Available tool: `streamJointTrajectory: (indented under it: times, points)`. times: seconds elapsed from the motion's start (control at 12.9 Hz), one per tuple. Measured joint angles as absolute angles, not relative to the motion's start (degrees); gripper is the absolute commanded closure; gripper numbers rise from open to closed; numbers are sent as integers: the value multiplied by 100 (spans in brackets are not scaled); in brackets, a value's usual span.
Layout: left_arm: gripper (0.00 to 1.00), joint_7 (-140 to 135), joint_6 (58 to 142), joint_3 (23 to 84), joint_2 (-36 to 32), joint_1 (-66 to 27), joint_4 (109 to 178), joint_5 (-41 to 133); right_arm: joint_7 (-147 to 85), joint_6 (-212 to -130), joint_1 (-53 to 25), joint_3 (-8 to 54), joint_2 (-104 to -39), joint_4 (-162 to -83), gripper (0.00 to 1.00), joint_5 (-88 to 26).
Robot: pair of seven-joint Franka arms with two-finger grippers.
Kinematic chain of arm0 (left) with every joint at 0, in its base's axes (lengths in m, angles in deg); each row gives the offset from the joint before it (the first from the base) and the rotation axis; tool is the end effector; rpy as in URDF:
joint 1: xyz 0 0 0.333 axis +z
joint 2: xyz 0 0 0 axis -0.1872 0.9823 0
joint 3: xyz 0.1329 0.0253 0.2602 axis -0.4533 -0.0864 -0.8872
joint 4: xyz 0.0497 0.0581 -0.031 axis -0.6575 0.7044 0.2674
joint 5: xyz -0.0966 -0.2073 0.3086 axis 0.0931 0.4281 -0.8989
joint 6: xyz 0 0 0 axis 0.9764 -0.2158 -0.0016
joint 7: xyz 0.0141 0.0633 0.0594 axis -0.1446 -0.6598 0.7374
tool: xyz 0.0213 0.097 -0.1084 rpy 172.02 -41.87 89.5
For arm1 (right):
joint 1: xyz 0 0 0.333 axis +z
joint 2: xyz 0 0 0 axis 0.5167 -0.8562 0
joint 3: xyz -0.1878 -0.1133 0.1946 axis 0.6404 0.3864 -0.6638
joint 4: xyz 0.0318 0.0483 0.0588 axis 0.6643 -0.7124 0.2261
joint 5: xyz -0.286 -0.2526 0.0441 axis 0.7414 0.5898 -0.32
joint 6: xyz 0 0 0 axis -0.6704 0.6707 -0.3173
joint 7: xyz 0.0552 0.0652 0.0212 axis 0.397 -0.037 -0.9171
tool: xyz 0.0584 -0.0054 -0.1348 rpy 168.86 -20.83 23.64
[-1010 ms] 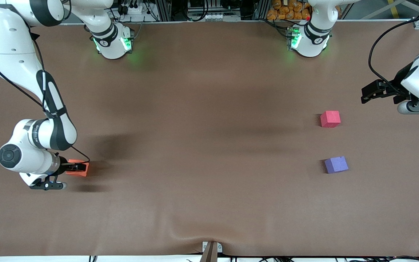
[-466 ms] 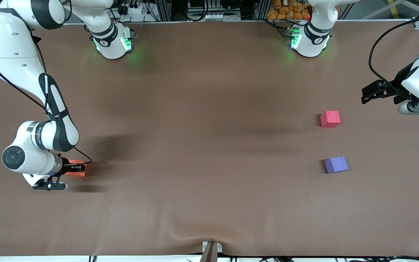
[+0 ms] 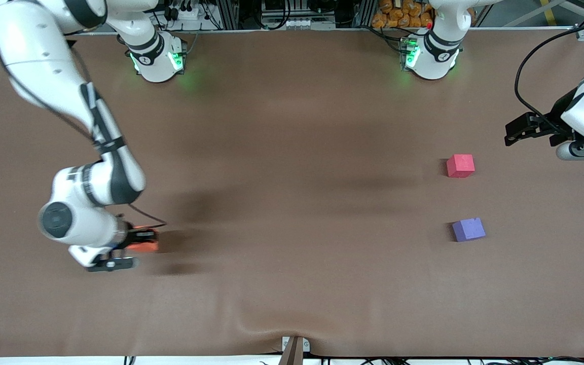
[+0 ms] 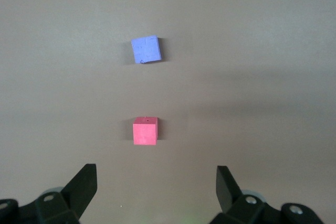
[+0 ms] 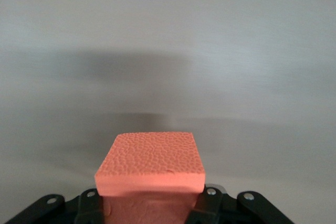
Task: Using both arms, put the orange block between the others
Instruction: 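Carry the orange cube with the right gripper toward the table middle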
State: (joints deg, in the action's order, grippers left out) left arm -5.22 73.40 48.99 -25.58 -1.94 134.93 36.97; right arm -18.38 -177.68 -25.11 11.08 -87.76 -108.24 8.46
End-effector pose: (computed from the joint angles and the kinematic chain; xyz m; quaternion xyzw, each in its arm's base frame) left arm 0.5495 -0.0428 0.5372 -0.9997 0.0089 0.0243 0.0017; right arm 0.6778 0.1370 0.2200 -0.9988 -0.0448 0.0148 0.0140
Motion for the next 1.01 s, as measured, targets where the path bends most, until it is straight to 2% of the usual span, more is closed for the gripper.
streamJointTrajectory:
  times: [0.47, 0.7, 1.01]
  points:
    - [0, -523, 7366, 4883, -2561, -183, 13493, 3677, 99, -18085, -1024, 1099, -8997, -10648, 100, 811]
    - [0, -526, 7429, 4886, -2560, -185, 13501, 3619, 589, -18353, -429, 1101, -9191, -10567, 100, 333]
    - [0, -526, 7443, 4883, -2561, -180, 13509, 3615, 1352, -18409, 275, 1100, -9627, -10117, 100, 200]
